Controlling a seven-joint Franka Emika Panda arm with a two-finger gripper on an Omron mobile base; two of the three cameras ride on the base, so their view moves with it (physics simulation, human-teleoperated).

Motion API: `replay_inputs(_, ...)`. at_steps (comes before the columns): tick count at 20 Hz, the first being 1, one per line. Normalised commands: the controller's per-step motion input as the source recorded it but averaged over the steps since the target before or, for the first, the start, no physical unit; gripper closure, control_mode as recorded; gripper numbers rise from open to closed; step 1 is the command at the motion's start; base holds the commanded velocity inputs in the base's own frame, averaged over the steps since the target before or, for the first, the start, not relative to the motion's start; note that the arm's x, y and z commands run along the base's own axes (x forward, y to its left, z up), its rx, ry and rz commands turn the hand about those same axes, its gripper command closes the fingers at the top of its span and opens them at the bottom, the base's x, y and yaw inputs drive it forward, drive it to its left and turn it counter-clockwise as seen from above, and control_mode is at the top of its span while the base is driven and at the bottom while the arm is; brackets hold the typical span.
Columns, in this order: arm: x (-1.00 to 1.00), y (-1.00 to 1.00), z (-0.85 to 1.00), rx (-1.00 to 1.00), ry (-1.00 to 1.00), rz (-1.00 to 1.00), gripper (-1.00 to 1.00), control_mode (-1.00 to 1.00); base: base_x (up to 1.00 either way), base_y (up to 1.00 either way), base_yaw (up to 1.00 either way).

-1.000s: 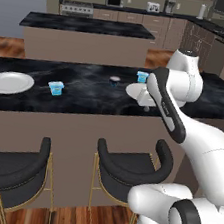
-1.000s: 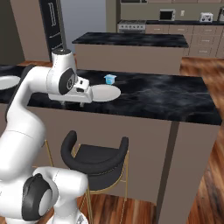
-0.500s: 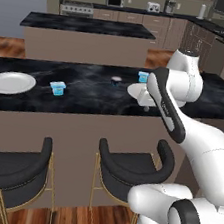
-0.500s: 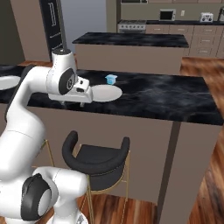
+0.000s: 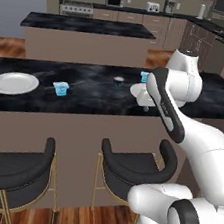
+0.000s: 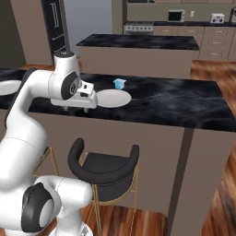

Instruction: Place two yogurt containers on each plate.

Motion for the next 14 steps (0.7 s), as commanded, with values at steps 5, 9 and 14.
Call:
replay_inputs(5,0.00,0.00,0.00,0.00,0.00,0.00,-1.00,1.00,0.04,-0.30,-0.02)
replay_inputs(9,0.00,0.00,0.00,0.00,0.00,0.00,-1.00,1.00,0.07,-0.47,0.00)
replay_inputs(14,0.00,0.00,0.00,0.00,0.00,0.00,-1.00,1.00,0.33,-0.32,0.00)
